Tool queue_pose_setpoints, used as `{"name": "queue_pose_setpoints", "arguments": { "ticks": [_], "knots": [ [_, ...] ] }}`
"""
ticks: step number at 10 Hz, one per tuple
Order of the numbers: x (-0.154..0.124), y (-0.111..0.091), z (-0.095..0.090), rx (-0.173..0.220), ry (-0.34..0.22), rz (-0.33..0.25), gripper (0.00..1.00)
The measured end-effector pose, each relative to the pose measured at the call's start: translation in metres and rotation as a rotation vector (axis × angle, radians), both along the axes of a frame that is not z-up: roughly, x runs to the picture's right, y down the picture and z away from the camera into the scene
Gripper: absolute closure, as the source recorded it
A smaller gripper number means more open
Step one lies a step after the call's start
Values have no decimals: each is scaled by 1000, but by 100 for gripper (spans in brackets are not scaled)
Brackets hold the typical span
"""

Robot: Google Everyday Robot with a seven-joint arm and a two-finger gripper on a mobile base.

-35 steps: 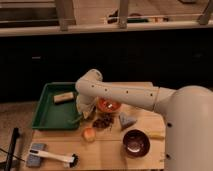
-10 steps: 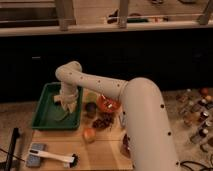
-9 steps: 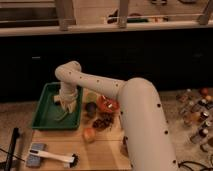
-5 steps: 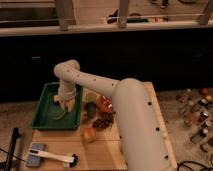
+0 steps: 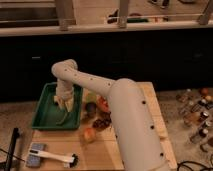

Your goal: Place pepper in tray

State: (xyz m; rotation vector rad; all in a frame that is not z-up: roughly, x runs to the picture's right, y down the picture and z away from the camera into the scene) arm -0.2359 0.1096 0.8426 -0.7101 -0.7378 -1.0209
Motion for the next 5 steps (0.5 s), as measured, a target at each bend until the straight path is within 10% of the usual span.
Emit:
{"name": "queue_pose_setpoints", "arguments": {
  "ticks": [5],
  "knots": [
    [-2,-2,-2,-4,-27,-8,20]
  ]
}}
